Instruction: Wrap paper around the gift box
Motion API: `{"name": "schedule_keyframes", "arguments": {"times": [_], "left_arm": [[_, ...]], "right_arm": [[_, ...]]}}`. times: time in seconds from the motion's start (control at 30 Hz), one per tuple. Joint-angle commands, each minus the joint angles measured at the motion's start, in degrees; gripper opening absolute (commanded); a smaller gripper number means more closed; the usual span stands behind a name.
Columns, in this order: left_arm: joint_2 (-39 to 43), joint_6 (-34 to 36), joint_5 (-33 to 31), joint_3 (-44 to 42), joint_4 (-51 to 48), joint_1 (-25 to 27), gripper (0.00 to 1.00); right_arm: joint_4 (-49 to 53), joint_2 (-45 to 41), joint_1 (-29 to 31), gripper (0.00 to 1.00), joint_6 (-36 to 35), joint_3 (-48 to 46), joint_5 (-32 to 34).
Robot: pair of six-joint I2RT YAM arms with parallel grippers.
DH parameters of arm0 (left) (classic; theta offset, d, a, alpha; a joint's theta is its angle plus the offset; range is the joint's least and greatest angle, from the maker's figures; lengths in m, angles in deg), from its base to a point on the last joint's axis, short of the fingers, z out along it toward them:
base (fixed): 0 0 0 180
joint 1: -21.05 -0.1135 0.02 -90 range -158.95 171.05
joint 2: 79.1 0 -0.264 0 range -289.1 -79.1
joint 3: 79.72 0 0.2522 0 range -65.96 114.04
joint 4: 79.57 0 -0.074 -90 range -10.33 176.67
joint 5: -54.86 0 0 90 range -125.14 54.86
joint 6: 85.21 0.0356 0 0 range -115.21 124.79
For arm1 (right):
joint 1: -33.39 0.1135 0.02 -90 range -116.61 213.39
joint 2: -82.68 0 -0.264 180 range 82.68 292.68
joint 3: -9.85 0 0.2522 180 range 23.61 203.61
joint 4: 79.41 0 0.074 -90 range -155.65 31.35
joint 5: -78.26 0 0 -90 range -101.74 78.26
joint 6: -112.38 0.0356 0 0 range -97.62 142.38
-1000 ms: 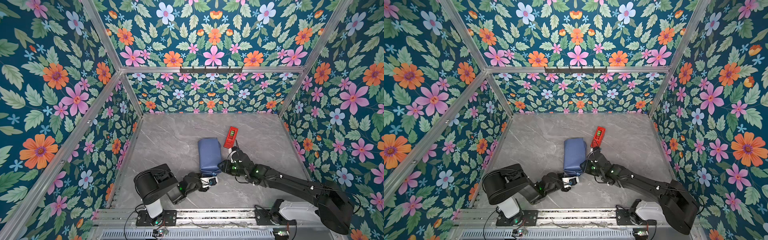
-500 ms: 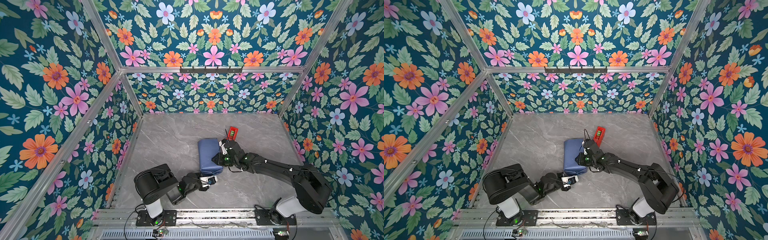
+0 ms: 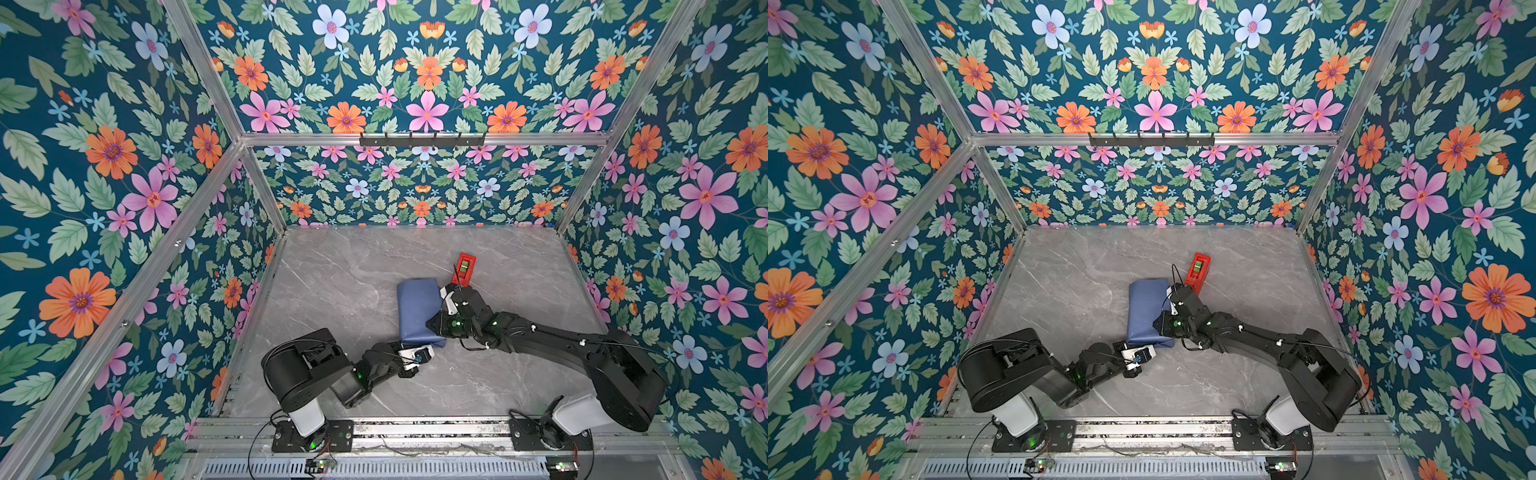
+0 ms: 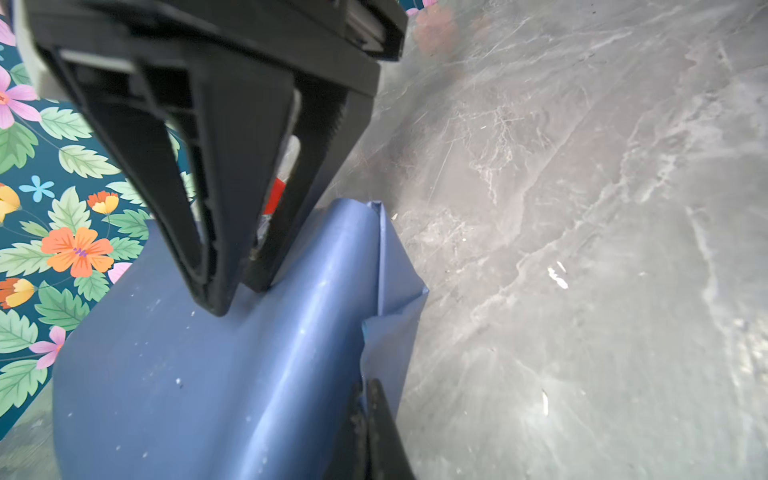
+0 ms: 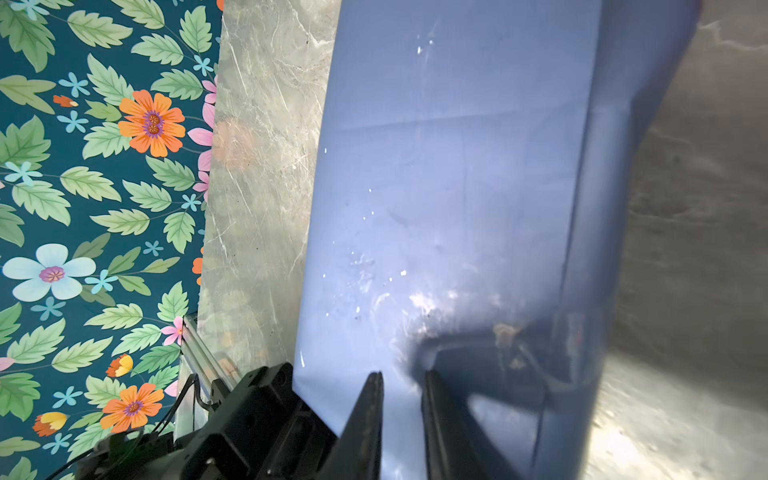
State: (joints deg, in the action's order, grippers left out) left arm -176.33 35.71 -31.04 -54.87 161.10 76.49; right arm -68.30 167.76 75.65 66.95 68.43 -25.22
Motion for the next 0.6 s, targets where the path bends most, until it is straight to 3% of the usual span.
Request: {"name": "schedule_keyframes", "arguments": {"times": [0.0,0.43,0.57], "left_arm": [[0.4,-2.6,-0.5,0.2,4.5,-0.4,0.0],[0.7,-8.1,-0.6,-0.4,4.2,-0.5,0.0],[0.1,-8.6,-0.4,-0.5,4.3,-0.5,0.0]], "right_arm": [[5.4,-0.2,0.0,0.2,-1.4,-0.9,0.1],[5.9,-0.6,0.5,0.2,-4.1,-1.0,-4.0],[7.8,-1.5,0.5,0.25,-7.4,1.6,-4.9]]}}
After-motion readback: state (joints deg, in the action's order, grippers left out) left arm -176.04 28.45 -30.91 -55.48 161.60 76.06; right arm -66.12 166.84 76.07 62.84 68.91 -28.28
